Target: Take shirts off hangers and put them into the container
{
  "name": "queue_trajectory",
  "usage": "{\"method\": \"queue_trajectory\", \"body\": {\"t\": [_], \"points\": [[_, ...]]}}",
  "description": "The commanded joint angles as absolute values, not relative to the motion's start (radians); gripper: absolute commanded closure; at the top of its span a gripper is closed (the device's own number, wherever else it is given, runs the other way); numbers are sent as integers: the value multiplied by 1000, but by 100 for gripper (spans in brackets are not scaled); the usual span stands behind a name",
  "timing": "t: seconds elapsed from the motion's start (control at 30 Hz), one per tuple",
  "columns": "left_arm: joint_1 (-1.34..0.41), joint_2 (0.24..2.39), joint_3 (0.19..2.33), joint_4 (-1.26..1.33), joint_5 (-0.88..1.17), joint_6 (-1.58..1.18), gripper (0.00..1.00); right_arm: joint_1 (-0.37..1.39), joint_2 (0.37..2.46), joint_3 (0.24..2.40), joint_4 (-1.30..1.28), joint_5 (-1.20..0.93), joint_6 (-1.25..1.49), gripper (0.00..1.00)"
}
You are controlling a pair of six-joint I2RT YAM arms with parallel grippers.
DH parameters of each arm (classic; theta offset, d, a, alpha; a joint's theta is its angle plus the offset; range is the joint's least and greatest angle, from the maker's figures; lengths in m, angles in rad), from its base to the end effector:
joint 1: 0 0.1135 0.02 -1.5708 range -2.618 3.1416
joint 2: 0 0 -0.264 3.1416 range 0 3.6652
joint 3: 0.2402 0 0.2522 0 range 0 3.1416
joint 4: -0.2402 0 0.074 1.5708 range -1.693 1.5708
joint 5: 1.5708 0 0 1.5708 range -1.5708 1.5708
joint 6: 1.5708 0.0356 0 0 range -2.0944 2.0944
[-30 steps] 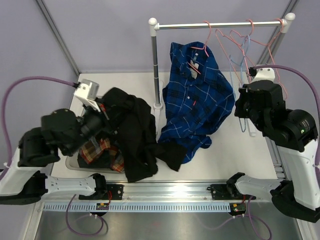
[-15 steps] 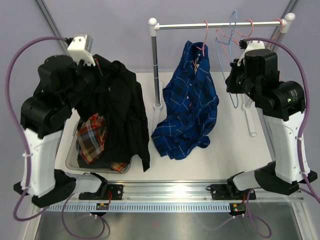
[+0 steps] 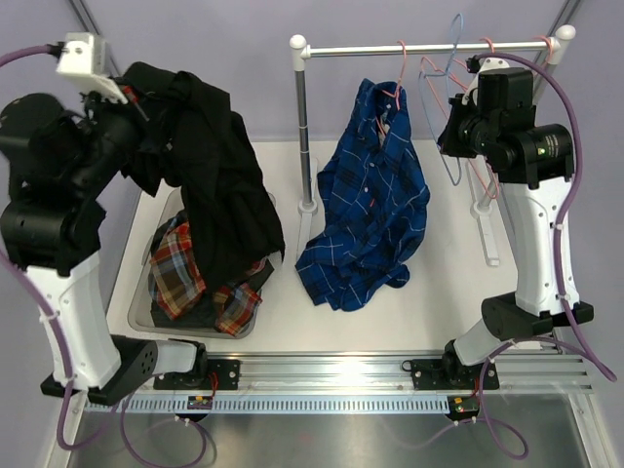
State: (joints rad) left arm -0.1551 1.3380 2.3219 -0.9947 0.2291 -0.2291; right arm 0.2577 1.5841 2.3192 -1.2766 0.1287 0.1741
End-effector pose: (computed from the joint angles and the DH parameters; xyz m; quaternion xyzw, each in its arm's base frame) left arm 0.1504 -0.0317 0.6064 0.0542 0.7087 -0.2132 0.6703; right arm 0.2513 0.0615 0.5299 -0.0047 0.8692 0.0506 0.4918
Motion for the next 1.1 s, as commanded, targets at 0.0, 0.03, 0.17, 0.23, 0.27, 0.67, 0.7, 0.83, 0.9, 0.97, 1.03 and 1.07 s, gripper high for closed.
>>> {"method": "queue_trajectory", "body": {"t": [0.0,0.03,0.17,0.23,0.27,0.67,0.7,0.83,0.9,0.97,1.03,1.07], "points": [[-147,1253,2359,-763,187,-164,100,221,1606,2322,-1192,43,143,100],[-147,1229,2350,-744,145,-154,100,209,1615,2325,-1192,38,141,100],[-147,1192,2325,-683,34,-71,100,198,1640,2329,-1192,29,141,100],[-147,1192,2336,-702,-26,-45,100,198,1644,2327,-1187,29,143,100],[-147,1190,2332,-709,-35,-25,100,198,1647,2329,-1190,32,143,100],[-147,1092,1994,-695,-147,-14,100,198,1592,2186,-1161,17,166,100],[-147,1088,1943,-693,-146,-21,100,198,1574,2172,-1158,18,169,99],[-147,1037,1761,-640,-115,-67,100,198,1507,2064,-1121,18,179,64],[-147,1029,1674,-617,-115,-81,100,199,1474,2045,-1117,18,186,40],[-147,1025,1626,-609,-97,-109,100,198,1453,2031,-1123,23,190,22],[-147,1022,1545,-588,-54,-150,100,198,1416,2022,-1129,26,201,1],[-147,1019,1516,-580,-40,-167,100,198,1404,2019,-1135,25,204,0]]}}
